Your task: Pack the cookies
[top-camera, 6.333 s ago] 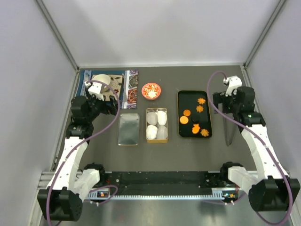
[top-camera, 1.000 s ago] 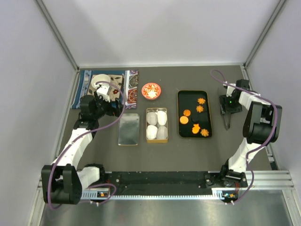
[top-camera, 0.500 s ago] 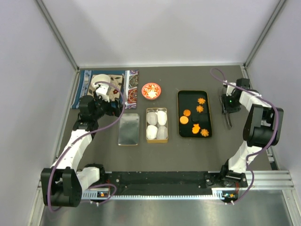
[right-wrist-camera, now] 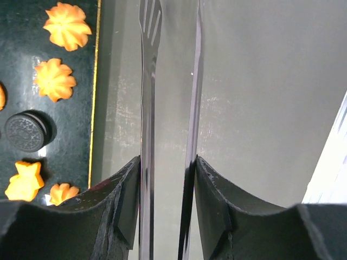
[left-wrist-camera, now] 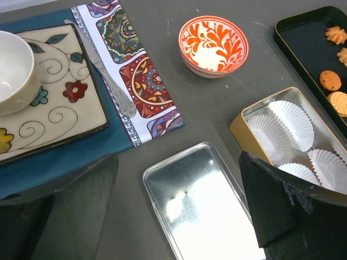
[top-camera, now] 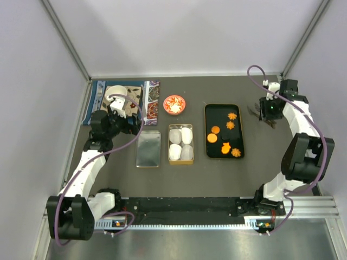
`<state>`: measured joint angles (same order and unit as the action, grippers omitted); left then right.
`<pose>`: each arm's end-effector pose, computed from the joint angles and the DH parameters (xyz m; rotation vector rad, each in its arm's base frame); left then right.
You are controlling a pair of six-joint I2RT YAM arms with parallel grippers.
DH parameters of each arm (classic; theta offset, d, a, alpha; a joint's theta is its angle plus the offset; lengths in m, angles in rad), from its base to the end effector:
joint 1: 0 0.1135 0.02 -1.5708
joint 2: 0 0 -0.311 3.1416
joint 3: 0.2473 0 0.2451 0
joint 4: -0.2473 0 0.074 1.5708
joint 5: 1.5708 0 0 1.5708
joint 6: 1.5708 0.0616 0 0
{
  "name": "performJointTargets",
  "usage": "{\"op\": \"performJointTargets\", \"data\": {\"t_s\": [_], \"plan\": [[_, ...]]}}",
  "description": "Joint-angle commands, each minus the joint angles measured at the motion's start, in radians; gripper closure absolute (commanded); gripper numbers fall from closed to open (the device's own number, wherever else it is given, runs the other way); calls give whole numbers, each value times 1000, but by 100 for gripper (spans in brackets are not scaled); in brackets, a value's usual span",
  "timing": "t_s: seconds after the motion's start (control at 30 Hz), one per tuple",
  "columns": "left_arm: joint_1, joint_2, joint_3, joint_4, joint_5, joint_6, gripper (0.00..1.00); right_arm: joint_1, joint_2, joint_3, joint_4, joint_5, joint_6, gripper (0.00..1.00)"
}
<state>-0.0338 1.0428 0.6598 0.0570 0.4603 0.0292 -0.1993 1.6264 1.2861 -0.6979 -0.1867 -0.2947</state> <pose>0.2275 -0.0351 0.3076 0.3709 1.8482 -0.4386 0.3450 -0.0580 0.2854 -0.1889 2.5746 0.0622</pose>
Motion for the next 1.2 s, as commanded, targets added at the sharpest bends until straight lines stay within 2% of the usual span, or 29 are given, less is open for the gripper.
{"op": "performJointTargets", "data": {"t_s": [0.0, 0.4, 0.77, 1.17], "plan": [[-3, -29, 14, 24, 20, 9, 1, 9, -100, 77, -63, -28, -12, 57], [-3, -27, 31, 4, 9, 18, 1, 9, -253, 102, -187, -89, -30, 54], [-3, -38, 43, -20, -15, 26, 1, 23, -364, -4, -259, -197, -103, 53], [-3, -49, 43, -28, -32, 21, 1, 66, -413, -65, -308, -277, -144, 54]]}}
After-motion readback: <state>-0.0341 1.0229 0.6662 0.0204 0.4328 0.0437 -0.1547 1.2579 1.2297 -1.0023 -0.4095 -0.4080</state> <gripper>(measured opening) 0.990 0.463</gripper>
